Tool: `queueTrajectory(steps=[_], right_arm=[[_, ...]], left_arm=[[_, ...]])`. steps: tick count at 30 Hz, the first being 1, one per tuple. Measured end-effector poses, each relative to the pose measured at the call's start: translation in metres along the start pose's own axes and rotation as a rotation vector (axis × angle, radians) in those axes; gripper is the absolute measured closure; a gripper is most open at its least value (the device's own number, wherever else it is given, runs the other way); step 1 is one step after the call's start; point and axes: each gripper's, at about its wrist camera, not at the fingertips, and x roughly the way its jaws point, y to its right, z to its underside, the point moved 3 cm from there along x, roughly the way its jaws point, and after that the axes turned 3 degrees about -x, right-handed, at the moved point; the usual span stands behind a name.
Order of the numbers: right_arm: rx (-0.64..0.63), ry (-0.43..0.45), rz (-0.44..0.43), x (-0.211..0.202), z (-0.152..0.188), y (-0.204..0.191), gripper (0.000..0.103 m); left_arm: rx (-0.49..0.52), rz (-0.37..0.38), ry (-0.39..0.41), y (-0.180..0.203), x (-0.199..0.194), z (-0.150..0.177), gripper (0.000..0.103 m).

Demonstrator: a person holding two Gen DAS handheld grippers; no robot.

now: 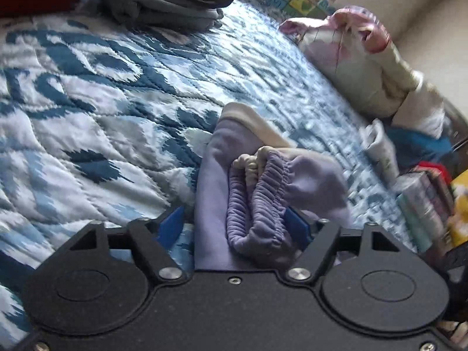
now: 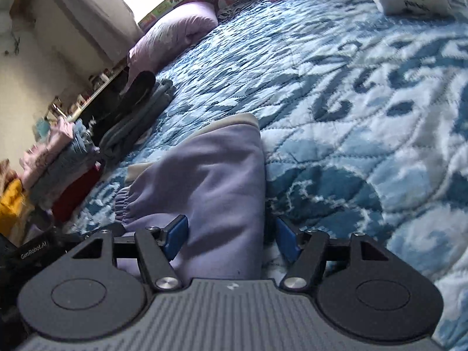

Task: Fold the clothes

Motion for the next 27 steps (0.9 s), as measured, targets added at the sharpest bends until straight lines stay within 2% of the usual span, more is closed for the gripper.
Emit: queueTrajectory(steps=[2, 4, 7, 14, 16, 19, 23, 27], right_arm=[[-0.058, -0.007, 0.025, 0.001, 0.000, -0.006, 0.039], [-0.101, -0.009, 0.044, 0.002, 0.000, -0.011, 0.039], [-0.133, -0.007, 0.051, 0.002, 0.001, -0.014, 0.045], [-0.165, 0.007, 0.052, 0.004, 0.005, -0.016, 0.050], [-0.167, 0.014, 0.043, 0.003, 0.005, -0.017, 0.060], [-0.202, 0.034, 0.046, 0.000, 0.006, -0.024, 0.068], [-0.234, 0.063, 0.032, -0.009, 0.001, -0.034, 0.072], [-0.253, 0.132, -0.028, -0.032, -0.019, -0.055, 0.072]], left_arm=[[-0.002, 0.008, -0.017, 0.000, 0.001, -0.001, 0.045], [-0.008, 0.021, -0.033, -0.001, 0.001, -0.001, 0.050], [0.021, 0.011, -0.042, 0.004, 0.003, -0.002, 0.053], [0.031, 0.022, -0.045, 0.007, 0.006, -0.001, 0.064], [0.040, 0.026, -0.041, 0.009, 0.006, 0.000, 0.066], [0.039, 0.040, -0.029, 0.011, 0.001, -0.001, 0.070], [0.005, 0.083, -0.002, 0.011, -0.015, -0.008, 0.077], [0.003, 0.122, 0.083, 0.017, -0.046, -0.026, 0.078]])
